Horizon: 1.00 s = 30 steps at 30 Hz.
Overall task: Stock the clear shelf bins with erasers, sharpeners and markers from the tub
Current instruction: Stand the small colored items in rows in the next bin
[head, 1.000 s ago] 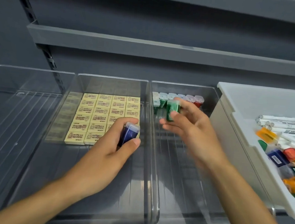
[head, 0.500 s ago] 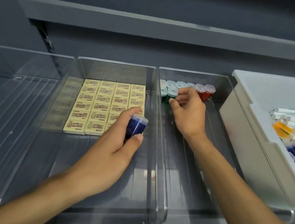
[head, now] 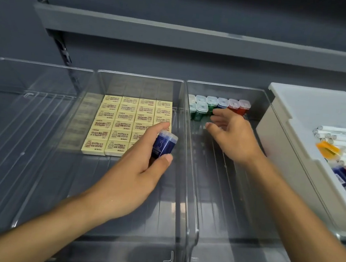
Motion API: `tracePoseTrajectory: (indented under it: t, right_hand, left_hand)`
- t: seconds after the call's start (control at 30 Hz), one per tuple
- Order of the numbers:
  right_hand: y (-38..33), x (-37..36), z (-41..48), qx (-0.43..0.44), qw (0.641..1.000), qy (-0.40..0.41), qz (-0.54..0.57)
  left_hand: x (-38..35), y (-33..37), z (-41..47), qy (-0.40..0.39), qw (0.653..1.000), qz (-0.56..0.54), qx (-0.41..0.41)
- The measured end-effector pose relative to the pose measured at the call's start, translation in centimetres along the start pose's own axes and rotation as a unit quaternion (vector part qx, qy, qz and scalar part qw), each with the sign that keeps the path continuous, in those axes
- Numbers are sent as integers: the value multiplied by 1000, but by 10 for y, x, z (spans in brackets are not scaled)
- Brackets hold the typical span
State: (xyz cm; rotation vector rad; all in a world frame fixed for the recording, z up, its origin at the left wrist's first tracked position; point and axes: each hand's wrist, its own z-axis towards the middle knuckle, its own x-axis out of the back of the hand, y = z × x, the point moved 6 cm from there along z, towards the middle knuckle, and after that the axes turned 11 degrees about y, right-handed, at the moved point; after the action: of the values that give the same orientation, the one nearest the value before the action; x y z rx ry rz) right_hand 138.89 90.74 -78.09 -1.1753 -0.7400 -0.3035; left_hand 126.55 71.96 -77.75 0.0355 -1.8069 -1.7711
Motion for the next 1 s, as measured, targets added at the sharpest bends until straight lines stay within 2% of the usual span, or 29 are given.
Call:
tracePoseTrajectory:
  t: [0.07,0.13,0.33,0.57,0.73,0.87,1.0]
  right_hand:
    - [-5,10,-13,30,999,15,-9]
    - [-15,17,-28,51,998,15,34]
    - [-56,19,-74,106,972,-87,189]
    - [-66,26,-84,101,964,-129,207]
    - [-64,35,-81,77,952,-144,260]
    - [-54,47,-66,68,960,-80,258]
    - [-17,52,-28,51,984,34,166]
  left_hand:
    - [1,2,1,1,1000,-7,-7]
    - [3,6,2,5,1000,-22,-13]
    - [-3,21,0,9,996,-78,-46]
    - [-1,33,-3,72,990,-18,-120]
    - [-6,36,-6,30,993,0,-116]
    - [-8,34,-8,12,989,41,-145]
    - [-8,40,1,5,975,136,-177]
